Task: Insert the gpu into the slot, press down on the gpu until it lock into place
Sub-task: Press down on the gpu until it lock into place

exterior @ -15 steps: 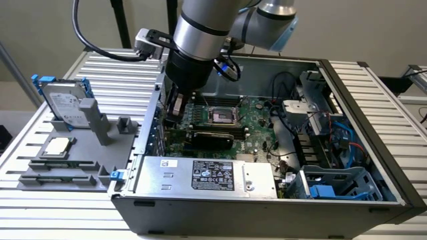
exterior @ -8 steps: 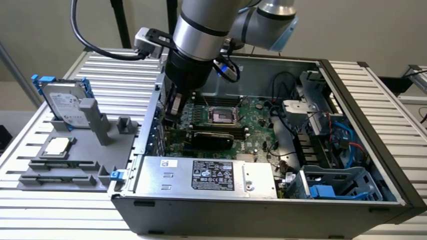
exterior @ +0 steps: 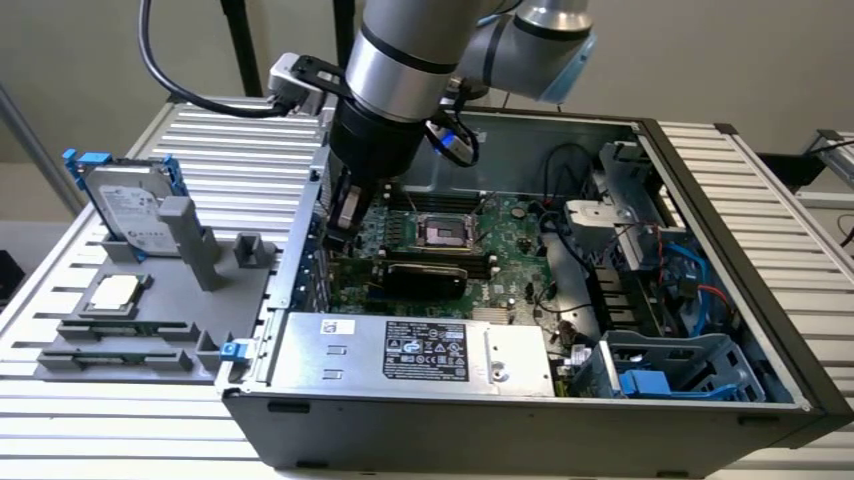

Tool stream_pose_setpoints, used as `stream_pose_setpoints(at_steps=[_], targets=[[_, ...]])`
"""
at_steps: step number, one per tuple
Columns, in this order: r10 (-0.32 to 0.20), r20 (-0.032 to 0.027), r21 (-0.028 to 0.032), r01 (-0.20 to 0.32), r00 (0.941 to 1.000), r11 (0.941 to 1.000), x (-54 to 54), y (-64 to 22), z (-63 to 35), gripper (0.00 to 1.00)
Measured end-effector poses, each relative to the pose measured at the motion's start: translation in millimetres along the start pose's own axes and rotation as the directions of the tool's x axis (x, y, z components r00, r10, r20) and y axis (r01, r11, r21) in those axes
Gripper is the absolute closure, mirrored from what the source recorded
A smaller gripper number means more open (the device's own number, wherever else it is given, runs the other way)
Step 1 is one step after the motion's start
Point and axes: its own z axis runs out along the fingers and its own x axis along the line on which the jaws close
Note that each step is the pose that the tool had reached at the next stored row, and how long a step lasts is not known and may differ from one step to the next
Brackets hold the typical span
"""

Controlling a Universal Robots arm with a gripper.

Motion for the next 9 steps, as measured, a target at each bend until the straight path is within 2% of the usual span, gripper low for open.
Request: stream_pose_setpoints(at_steps=[9], targets=[[0.005,0.0014,-0.0013,-0.005,1.0,1.0,0.2,1.2,-3.2,0.89]])
